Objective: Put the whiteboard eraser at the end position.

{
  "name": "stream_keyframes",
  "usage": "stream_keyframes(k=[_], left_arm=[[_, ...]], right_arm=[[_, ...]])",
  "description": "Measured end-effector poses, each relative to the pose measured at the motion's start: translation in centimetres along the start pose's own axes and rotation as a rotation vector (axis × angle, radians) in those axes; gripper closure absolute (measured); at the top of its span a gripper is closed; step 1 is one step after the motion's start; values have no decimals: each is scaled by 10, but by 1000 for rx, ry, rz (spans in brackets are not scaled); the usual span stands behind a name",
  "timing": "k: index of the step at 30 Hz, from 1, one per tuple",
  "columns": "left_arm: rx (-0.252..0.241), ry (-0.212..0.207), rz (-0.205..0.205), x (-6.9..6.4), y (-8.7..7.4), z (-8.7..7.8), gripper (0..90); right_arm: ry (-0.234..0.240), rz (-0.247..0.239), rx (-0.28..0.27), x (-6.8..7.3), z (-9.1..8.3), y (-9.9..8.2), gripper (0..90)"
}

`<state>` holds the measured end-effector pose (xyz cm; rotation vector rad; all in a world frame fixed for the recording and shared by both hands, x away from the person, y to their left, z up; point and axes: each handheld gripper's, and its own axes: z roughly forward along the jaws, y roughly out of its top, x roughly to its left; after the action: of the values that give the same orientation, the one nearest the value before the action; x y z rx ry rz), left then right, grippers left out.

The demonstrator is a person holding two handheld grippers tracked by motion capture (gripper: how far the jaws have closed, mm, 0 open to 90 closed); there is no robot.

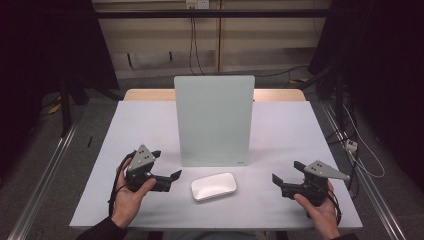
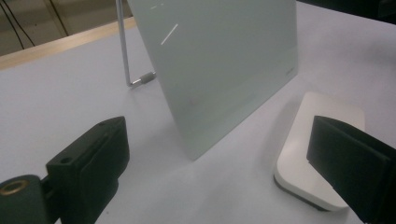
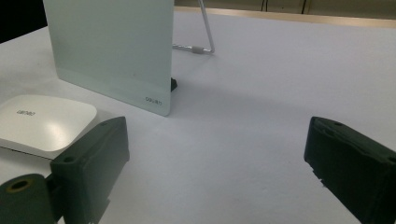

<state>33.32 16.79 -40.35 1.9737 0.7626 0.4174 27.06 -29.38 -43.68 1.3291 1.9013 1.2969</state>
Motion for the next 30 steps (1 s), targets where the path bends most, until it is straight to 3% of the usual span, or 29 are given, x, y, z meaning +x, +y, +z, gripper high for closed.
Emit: stream_keyframes(k=[16, 19, 25, 26, 30], left_arm=[[0, 17, -30, 0, -18, -8, 57], [-3, 5, -33, 1, -20, -10, 60], [-22, 38, -45, -1, -26, -13, 59], [-17, 45, -32, -1, -27, -13, 58], [-38, 42, -55, 0, -29, -15, 53]], right_arm=[[-6, 0, 3, -1, 0, -1, 66], [-7, -1, 3, -1, 0, -1, 66], [-8, -1, 4, -1, -1, -1, 65], [-7, 0, 4, -1, -1, -1, 66], [-11, 1, 2, -1, -2, -1, 66]])
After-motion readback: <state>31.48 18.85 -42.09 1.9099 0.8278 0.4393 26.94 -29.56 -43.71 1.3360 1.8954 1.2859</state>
